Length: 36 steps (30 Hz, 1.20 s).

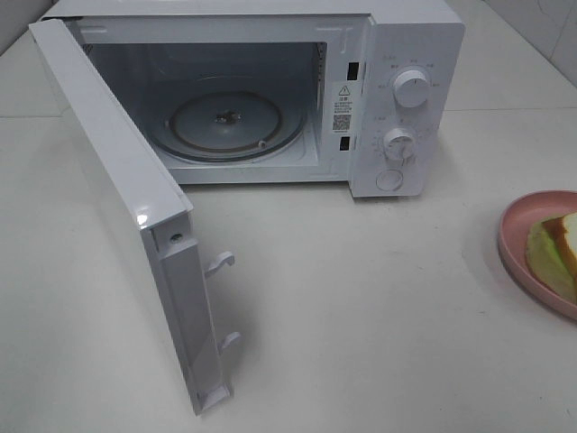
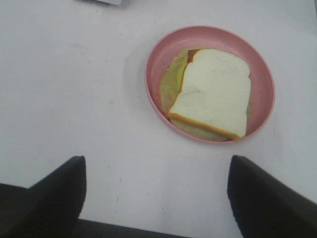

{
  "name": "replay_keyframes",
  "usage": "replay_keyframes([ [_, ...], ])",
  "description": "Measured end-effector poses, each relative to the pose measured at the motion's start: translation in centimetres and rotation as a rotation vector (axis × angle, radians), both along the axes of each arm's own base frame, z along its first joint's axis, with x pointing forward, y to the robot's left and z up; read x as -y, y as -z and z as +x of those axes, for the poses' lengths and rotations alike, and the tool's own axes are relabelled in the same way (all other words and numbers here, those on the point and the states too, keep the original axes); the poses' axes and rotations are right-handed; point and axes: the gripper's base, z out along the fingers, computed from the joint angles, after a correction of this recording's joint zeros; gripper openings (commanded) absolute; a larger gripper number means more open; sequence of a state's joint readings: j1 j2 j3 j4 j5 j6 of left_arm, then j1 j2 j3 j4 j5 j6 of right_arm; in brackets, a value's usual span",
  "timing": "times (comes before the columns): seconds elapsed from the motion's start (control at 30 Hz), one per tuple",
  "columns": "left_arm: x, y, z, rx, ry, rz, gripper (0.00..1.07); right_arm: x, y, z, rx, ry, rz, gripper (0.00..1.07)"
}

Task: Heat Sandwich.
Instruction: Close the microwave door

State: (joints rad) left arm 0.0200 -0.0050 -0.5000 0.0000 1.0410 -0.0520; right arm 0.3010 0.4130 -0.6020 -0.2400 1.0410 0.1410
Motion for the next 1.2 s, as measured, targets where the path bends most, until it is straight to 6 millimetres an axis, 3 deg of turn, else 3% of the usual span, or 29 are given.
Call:
replay_keyframes([
  [0.4,0.0,0.0,0.0,0.000,0.000,0.000,0.98,0.6,1.6,-2.3,0.091,0.073,0.057,0.76],
  [0.8,0.0,0.0,0.0,0.000,0.000,0.000,0.98,1.0,2.1,-6.2,0.291,0.128,0.100,0.76],
  [1.2,0.0,0.0,0.0,0.000,0.000,0.000,0.98,0.8,2.2,-6.3,0.291,0.112,0.094,0.76],
])
